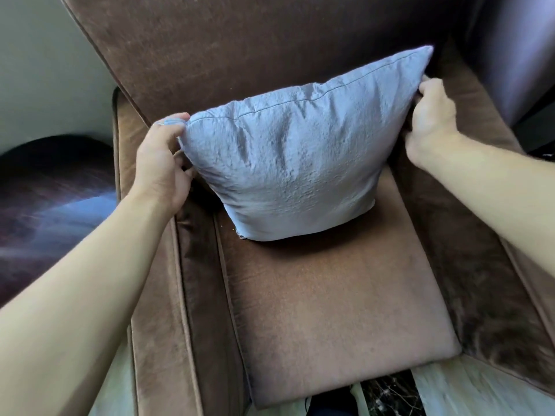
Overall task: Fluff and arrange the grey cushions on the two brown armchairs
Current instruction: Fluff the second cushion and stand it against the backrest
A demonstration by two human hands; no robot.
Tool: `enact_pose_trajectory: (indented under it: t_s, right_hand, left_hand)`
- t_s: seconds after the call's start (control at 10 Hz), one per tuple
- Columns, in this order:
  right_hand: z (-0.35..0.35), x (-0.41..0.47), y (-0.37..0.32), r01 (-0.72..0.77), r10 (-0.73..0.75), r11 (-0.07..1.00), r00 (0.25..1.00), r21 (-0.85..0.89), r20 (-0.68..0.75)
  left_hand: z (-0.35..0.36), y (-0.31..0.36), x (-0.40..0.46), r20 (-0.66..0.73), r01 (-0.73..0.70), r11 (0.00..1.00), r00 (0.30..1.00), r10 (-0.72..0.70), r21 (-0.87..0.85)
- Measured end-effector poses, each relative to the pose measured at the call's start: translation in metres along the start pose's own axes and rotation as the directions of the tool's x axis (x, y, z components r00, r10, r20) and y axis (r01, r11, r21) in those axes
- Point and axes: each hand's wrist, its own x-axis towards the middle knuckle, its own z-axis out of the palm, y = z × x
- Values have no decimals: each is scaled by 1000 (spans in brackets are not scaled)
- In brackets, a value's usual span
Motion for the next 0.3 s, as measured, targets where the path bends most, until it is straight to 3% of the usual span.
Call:
enact_pose_trajectory:
  t_s: [0.1,0.3]
  right_hand:
    - [6,0,-6,-12,11,999,1000,31,13]
    - [10,2,-8,-2,2,1000,1000,11,-12]
  left_hand:
    - [-4,-10,3,-1,-34,998,999,34,-47]
    - [-7,-27,5,-193,-203,976,964,185,-80]
